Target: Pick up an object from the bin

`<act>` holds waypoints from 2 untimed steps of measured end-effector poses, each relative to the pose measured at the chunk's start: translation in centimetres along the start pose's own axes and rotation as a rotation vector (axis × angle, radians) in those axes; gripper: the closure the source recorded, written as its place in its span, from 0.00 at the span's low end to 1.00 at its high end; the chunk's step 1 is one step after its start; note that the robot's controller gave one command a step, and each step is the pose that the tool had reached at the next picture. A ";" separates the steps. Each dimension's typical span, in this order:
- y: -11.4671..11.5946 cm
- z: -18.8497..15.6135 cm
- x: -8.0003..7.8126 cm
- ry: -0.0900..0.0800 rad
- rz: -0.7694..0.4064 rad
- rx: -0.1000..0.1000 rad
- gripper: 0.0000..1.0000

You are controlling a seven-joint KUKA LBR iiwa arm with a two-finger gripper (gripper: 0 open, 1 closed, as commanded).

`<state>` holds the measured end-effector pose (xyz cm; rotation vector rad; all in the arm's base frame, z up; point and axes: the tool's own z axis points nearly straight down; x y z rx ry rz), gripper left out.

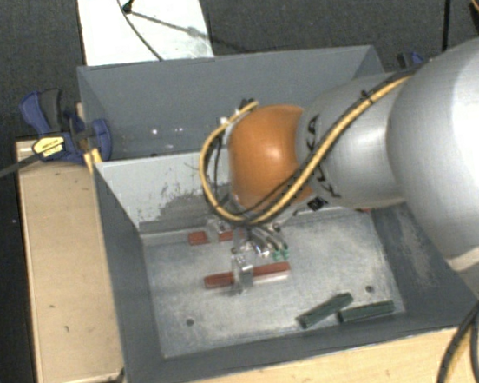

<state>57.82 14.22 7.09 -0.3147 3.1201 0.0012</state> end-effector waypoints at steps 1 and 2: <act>0.0 0.0 0.1 0.000 0.006 -0.001 1.00; 3.1 -18.5 2.0 -0.005 -0.190 -0.001 1.00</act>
Offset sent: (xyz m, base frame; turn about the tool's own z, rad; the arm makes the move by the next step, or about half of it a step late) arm 0.0000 0.0000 0.0000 0.0000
